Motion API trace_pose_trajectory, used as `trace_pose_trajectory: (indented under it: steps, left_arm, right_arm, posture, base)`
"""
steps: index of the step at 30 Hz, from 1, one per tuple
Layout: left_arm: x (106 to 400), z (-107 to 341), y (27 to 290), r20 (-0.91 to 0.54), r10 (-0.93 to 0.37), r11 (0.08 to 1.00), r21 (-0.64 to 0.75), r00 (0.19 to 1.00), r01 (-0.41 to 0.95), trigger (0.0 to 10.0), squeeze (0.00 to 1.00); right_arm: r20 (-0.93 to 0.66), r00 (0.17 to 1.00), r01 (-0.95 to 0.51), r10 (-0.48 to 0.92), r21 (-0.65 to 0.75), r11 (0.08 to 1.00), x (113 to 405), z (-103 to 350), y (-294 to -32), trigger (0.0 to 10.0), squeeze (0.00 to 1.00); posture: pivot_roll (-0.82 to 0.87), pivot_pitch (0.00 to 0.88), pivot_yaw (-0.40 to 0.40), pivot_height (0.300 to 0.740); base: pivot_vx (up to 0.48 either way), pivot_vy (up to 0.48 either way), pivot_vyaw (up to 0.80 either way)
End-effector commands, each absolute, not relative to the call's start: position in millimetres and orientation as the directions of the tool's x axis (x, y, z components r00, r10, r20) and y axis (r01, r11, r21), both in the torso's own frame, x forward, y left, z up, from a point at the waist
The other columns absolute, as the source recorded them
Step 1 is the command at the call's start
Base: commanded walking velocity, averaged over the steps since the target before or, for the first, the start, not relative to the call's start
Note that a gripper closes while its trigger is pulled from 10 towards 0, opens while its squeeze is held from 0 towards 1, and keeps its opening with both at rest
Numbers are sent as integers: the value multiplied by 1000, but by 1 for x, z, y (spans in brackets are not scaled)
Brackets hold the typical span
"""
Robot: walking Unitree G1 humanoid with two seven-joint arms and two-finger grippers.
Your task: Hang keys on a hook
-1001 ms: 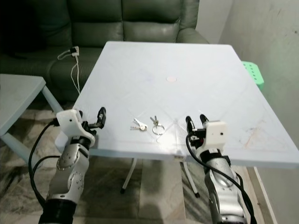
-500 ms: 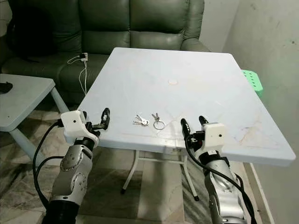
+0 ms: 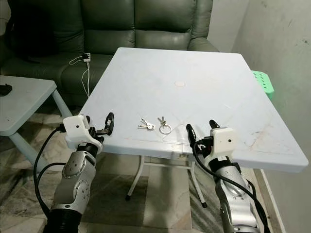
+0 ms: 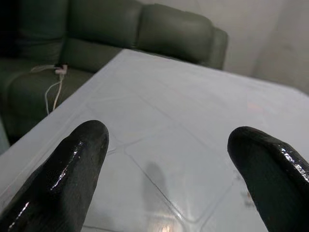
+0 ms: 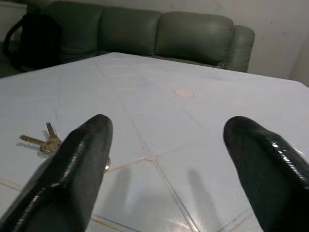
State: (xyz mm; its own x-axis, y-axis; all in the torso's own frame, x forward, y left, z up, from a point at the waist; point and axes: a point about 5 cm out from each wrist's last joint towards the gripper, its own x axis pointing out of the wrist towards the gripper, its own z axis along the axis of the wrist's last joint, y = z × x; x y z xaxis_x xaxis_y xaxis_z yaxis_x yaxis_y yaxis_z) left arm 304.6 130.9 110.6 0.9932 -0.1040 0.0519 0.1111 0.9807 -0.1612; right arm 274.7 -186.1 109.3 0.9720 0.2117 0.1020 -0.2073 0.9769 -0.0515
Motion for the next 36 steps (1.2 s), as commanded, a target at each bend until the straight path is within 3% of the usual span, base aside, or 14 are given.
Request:
trace_pose_trajectory:
  steps: [1,2,13,20,26,30,36]
  left_arm:
    - [303,115,127,72,-133,981,-129,988,142,10000,0]
    - [301,113,127,69,-149,983,-98,986,156,10000,0]
    - [286,106,117,38,-185,977,-105,982,188,10000,0]
    - [283,111,113,52,-180,978,-101,982,185,10000,0]
    - [281,113,112,56,-173,979,-102,983,178,10000,0]
    - [280,116,110,63,-156,980,-113,986,162,10000,0]
    - [277,116,109,60,-147,980,-126,987,153,10000,0]
  right_arm:
    - [96,970,-220,225,-64,974,277,111,-187,10000,1000]
    - [79,966,-237,245,-100,966,278,110,-187,10000,0]
    - [-2,946,-322,325,-132,937,302,108,-173,10000,0]
    - [5,890,-454,456,-65,888,326,115,-131,10000,0]
    - [1,869,-495,495,-31,868,336,119,-114,10000,0]
    - [24,842,-539,539,33,842,351,131,-82,10000,0]
    - [7,851,-525,526,66,849,360,136,-71,10000,0]
  posture:
    - [-38,13,-52,740]
    - [-35,21,-54,740]
    - [-17,42,-68,740]
    - [11,55,-92,740]
    - [23,58,-102,740]
    - [39,64,-121,740]
    - [52,78,-138,740]
  base:
    - [0,0,0]
    - [0,0,0]
    - [0,0,0]
    - [0,0,0]
    - [0,0,0]
    - [0,0,0]
    - [0,0,0]
